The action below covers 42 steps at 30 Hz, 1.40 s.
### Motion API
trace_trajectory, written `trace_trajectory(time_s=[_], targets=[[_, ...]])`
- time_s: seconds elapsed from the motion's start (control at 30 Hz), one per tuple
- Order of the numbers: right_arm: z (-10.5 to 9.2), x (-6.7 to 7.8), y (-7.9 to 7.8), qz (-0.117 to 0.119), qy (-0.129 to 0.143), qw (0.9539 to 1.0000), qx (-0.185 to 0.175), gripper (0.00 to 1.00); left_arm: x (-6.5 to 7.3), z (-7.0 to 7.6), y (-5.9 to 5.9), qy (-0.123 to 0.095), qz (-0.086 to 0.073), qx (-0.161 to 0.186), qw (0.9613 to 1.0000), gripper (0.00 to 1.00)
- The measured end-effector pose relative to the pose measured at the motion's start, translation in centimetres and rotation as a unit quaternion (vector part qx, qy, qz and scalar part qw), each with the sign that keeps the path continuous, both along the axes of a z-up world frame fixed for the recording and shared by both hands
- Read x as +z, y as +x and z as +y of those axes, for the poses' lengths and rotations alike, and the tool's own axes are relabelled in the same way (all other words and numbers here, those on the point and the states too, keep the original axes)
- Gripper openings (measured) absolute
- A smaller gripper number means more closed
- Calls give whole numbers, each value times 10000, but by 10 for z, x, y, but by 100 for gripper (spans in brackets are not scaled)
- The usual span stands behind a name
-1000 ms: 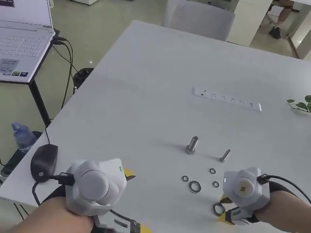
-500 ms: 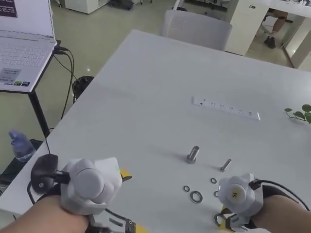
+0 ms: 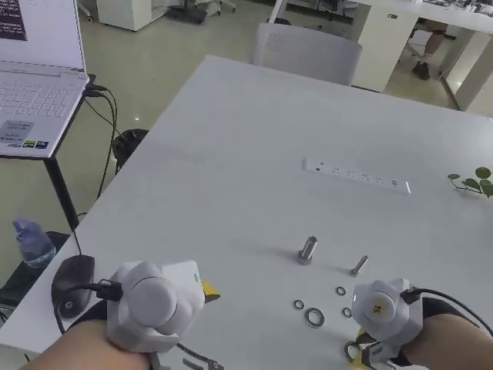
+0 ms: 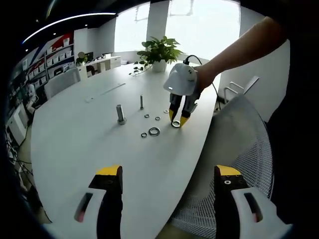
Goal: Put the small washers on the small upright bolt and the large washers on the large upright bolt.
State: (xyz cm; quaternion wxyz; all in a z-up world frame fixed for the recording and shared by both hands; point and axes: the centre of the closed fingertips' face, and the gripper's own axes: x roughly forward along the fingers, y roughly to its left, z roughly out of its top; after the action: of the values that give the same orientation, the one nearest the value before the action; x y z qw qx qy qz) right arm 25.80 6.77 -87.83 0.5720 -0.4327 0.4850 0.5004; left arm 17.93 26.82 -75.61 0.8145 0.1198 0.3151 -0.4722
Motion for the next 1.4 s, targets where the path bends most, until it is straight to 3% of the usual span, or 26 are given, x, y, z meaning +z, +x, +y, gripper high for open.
trace_trajectory(time_s=[0.37, 0.57, 0.67, 0.8, 1.03, 1.23, 1.4], targets=[[-7, 12, 7, 104, 64, 9995, -275, 20, 1, -5, 11, -118, -62, 31, 9999, 87], [-12, 29, 18, 128, 176, 9984, -517, 20, -1, -5, 19, -147, -85, 32, 9999, 91], [-14, 37, 25, -5, 159, 9988, -454, 21, -6, -4, 22, -84, -52, 47, 9999, 94], [-12, 49, 30, 15, 210, 9986, -477, 21, -9, -2, 27, -137, -36, 160, 9998, 99], [-4, 68, 42, -50, 336, 9976, -601, 21, -14, -3, 30, -252, 40, 204, 9995, 100], [4, 88, 60, -122, 445, 9967, -667, 21, -10, -4, 33, -376, -84, 186, 9991, 100], [9, 97, 75, -192, 424, 9972, -591, 21, -13, 0, 36, -332, -42, 196, 9992, 100]])
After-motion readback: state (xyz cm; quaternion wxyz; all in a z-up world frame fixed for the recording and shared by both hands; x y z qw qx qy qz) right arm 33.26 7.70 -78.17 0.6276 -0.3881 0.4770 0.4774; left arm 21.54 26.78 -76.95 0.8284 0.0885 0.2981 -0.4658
